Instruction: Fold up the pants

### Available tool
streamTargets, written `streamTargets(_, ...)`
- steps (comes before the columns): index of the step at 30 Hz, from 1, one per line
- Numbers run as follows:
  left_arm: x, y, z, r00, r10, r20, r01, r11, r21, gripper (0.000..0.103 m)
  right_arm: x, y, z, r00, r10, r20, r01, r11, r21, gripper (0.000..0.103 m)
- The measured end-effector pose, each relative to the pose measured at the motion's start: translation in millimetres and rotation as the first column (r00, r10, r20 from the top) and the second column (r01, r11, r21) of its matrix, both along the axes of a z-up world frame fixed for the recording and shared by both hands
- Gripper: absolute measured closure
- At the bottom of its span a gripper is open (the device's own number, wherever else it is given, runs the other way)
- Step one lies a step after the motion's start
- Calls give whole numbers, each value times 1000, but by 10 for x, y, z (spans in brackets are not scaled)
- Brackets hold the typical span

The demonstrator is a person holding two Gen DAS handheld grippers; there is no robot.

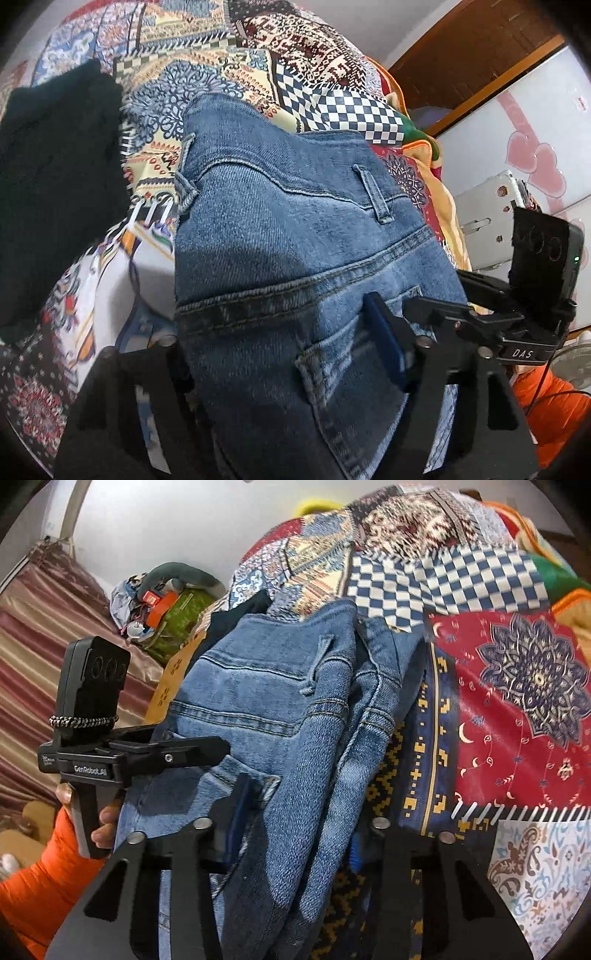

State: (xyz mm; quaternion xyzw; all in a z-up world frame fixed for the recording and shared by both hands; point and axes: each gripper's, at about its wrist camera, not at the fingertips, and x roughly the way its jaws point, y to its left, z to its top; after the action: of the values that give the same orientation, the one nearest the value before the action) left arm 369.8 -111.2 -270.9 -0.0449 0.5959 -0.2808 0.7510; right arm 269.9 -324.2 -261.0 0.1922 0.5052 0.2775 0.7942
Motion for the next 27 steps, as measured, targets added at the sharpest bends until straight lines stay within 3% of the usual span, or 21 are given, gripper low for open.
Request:
streamTargets(9, -516, 257, 455, 991, 52, 123, -55, 998, 20, 48, -229, 162, 352, 995, 49, 92, -47, 999, -25, 78)
streamTargets(15, -663, 615, 896, 963, 123, 240, -127, 992, 3, 50, -293, 454, 755, 976, 95, 195, -88, 995, -47, 81)
streamTargets(22, -538, 1147, 1375, 901, 230, 367, -236, 971, -29, 51, -63, 933, 1192, 935, 150, 322, -132, 988, -76, 83)
streamTargets(27, -215, 1455, 1602, 847, 284, 449, -299, 953, -39, 51, 295, 1290, 1451, 900, 191, 392, -164, 981, -102, 83)
